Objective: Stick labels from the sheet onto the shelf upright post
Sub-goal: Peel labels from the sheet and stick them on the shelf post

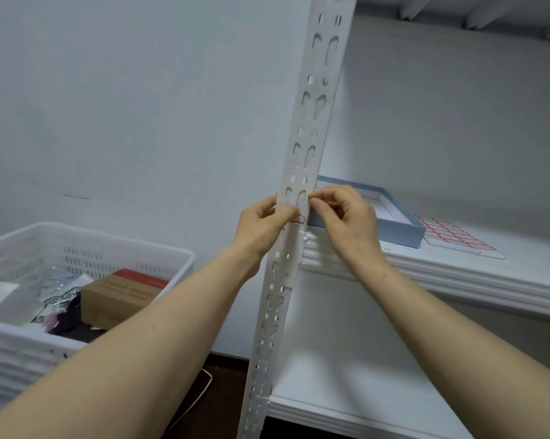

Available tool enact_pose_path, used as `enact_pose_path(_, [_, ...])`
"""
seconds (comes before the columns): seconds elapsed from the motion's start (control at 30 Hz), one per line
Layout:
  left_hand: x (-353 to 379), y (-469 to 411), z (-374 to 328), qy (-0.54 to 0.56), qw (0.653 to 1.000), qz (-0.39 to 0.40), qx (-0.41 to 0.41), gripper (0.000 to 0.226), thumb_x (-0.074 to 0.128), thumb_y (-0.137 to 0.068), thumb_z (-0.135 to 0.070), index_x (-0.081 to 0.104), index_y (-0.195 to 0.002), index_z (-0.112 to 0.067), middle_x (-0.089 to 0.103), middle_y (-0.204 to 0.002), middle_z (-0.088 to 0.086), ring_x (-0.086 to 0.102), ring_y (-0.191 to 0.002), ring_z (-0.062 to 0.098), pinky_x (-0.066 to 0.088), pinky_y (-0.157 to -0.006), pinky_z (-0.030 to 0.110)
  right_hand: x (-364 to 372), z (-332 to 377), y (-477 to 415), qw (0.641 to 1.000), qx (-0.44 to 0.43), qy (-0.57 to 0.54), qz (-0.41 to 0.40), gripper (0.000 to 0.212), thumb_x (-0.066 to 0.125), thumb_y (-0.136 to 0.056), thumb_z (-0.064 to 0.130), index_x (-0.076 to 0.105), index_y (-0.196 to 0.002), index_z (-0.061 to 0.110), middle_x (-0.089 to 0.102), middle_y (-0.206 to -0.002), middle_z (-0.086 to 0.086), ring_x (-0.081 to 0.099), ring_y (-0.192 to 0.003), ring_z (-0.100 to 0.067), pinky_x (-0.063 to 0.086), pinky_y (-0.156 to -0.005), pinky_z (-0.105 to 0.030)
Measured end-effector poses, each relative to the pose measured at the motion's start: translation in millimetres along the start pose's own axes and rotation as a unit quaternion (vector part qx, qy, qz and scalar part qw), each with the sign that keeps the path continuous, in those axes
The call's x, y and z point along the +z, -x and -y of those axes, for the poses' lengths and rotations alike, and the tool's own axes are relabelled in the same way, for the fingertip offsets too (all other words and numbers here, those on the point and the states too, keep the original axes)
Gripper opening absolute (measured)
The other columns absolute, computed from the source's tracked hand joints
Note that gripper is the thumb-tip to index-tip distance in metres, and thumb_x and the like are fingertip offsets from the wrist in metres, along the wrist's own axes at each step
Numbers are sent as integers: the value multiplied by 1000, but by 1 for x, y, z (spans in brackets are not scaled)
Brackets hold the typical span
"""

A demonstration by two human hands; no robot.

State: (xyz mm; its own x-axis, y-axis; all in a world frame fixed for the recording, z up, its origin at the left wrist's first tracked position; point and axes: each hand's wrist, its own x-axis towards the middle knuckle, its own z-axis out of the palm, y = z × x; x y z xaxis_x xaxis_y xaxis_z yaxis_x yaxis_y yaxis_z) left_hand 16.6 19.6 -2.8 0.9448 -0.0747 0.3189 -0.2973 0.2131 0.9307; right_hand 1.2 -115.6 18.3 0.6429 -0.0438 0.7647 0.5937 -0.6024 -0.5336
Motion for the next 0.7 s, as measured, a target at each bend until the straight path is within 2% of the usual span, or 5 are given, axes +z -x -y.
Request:
enact_pose_path(0.17, [0, -4, 0, -216, 971, -49, 90, 19, 62, -66, -34, 69, -84, -36, 73, -89, -6, 67, -84, 13, 55, -79, 31, -1, 4, -4, 987, 110, -116, 29, 26, 53, -92, 9, 57, -117, 15, 65, -111, -1, 62, -103, -15, 50, -94, -32])
enact_pose_path(0.27, [2, -7, -3, -307, 943, -59, 116, 28, 59, -61, -40, 66, -87, -30, 69, -90, -3, 63, -83, 15, 55, -78, 37, 4, 2, -10, 976, 149, -153, 50, 37, 47, -95, 18, 48, -131, 13, 60, -125, -3, 56, -117, -18, 43, -104, -41])
enact_pose_path(0.33, [4, -8, -4, -318, 939, -59, 118, 30, 58, -60, -41, 65, -86, -27, 68, -89, -2, 62, -82, 15, 54, -77, 38, 8, 1, -12, 969, 157, -180, 65, 32, 45, -94, 23, 56, -124, 18, 62, -122, -1, 58, -115, -19, 44, -103, -44])
enact_pose_path(0.43, [3, -11, -2, -334, 933, -61, 117, 32, 56, -59, -44, 64, -84, -28, 66, -92, 1, 60, -85, 16, 53, -79, 35, 10, 2, -11, 964, 153, -206, 71, 27, 40, -99, 12, 62, -110, 24, 69, -107, -2, 64, -106, -21, 49, -97, -43])
enact_pose_path(0.7, [11, -8, 0, -354, 924, -72, 127, 35, 48, -60, -37, 54, -89, -17, 48, -88, -1, 46, -89, 17, 37, -67, 27, 19, -2, -3, 968, 136, -210, 24, 37, 47, -96, 8, 52, -132, 7, 63, -121, -3, 60, -112, -16, 46, -102, -39])
